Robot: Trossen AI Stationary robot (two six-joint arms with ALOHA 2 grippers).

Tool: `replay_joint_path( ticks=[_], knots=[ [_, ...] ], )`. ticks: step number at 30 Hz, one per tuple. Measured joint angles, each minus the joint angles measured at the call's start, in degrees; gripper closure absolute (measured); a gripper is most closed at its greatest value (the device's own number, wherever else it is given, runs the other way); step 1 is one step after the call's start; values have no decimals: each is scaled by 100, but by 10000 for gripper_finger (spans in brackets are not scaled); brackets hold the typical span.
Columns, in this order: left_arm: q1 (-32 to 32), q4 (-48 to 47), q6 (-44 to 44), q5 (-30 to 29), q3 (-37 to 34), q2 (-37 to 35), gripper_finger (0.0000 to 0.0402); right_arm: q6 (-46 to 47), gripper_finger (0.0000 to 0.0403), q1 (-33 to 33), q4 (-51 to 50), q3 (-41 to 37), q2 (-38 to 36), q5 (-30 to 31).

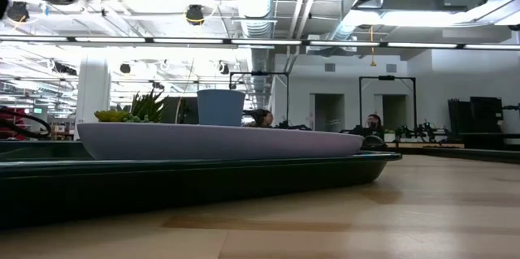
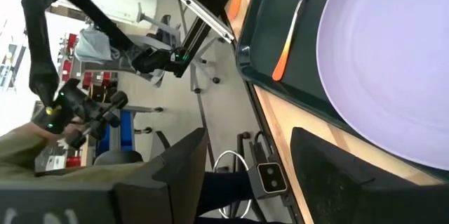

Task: Pick and place plate/cup/fork/spoon on tray
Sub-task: Put the orange spoon on the black serving tray to the left of the orange fork

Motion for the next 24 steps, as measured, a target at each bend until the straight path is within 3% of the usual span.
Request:
replay_joint_path(
  ticks=[9, 17, 24],
  knots=[
    [-1323, 32, -2109, 64, 0, 1499, 401, 144, 175, 9, 0, 0, 0, 62],
    [-1749, 856, -2184, 417, 0, 2750, 401, 172, 175, 1, 5, 0, 0, 128],
    [-1776, 1258, -2236, 501, 0, 3442, 401, 313, 175, 1, 9, 0, 0, 130]
  ],
)
